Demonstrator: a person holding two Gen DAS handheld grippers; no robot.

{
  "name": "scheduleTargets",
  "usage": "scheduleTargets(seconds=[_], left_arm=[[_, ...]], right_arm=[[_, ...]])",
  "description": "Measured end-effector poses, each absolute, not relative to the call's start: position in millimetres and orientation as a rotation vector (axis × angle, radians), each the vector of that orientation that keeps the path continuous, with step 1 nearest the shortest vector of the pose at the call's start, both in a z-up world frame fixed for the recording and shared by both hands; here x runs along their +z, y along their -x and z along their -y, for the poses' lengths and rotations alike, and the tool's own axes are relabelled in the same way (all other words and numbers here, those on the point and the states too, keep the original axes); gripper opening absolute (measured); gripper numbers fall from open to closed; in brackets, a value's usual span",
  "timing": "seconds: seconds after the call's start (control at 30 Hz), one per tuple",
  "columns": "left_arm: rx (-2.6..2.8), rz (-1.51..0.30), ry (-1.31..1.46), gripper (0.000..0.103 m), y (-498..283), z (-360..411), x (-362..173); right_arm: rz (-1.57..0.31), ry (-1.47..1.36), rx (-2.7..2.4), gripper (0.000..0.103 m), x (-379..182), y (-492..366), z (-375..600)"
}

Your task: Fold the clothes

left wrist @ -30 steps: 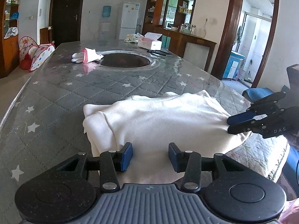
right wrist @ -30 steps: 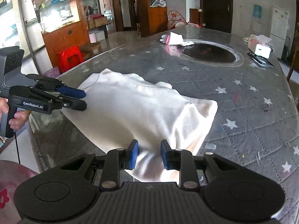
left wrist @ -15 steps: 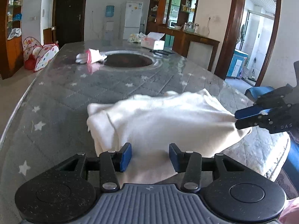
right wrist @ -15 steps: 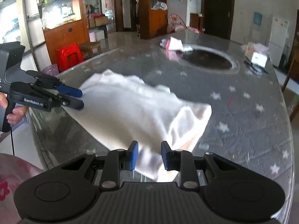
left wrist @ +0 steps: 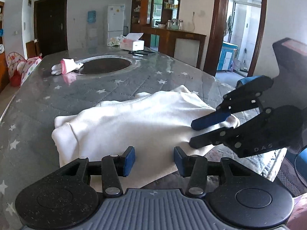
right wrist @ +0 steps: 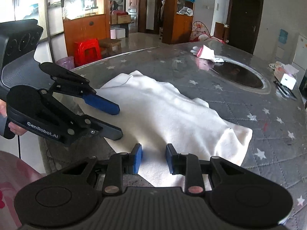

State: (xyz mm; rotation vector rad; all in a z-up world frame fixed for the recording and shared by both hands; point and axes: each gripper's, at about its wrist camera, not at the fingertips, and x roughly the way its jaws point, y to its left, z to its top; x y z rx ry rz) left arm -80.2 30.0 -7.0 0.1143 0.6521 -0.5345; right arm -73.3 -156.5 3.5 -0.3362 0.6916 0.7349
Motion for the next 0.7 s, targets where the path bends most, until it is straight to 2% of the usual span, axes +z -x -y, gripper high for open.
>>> scheduleTargets(seconds=[0.37, 0.7], left_arm=[[-0.538, -0.651, -0.092, 0.050, 80, -33, -5], [-0.474, -0.661, -0.030, 0.051, 72, -53, -2]], right_arm=[[-0.712, 0.281, 0.736, 0.027, 8, 63, 161], [-0.739, 0.185, 0.590, 0.027, 4, 3, 182]])
